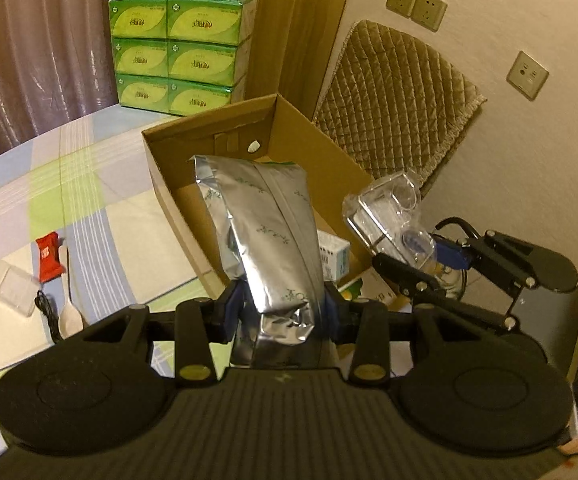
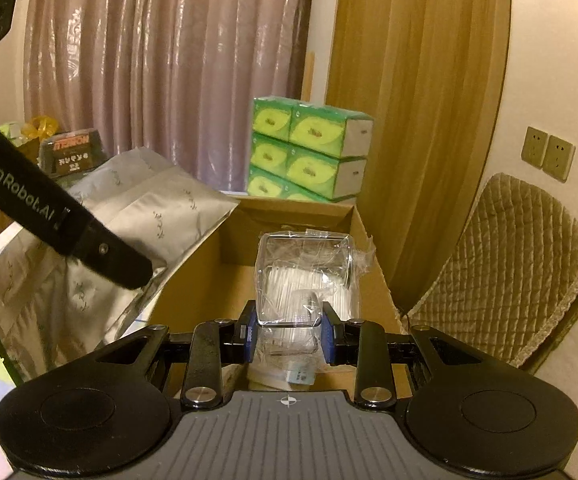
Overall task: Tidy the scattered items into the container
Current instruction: 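Lower the foil bag and clear tray into the cardboard box, opening both tools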
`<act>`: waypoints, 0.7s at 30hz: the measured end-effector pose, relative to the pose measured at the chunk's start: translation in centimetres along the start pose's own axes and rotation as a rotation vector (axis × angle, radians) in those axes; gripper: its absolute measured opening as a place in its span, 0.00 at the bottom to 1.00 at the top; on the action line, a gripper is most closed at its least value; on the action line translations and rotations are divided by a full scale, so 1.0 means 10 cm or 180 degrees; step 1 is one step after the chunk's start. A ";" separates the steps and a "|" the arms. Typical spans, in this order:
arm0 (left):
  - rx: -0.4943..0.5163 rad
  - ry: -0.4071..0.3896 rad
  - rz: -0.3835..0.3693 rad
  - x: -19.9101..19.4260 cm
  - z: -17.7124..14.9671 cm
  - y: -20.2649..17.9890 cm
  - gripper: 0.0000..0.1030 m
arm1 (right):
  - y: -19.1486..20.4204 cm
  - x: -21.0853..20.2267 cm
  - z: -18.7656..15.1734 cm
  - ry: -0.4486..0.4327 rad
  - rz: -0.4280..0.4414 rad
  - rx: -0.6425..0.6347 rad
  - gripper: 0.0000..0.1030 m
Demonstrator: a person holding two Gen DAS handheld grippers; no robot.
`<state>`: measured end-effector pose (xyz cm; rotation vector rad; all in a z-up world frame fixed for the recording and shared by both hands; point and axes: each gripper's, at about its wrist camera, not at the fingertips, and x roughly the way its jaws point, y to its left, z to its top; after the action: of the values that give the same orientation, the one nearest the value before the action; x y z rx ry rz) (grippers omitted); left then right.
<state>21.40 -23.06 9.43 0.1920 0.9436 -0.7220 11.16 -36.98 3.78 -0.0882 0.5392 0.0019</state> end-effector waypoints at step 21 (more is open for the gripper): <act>-0.0512 -0.0032 -0.0076 0.67 0.31 0.14 0.35 | -0.33 0.54 0.09 0.0041 -0.0015 0.0156 0.27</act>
<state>26.90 -26.58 5.75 0.0358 0.9908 -0.6651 16.33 -40.30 2.10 -0.0416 0.5517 -0.0166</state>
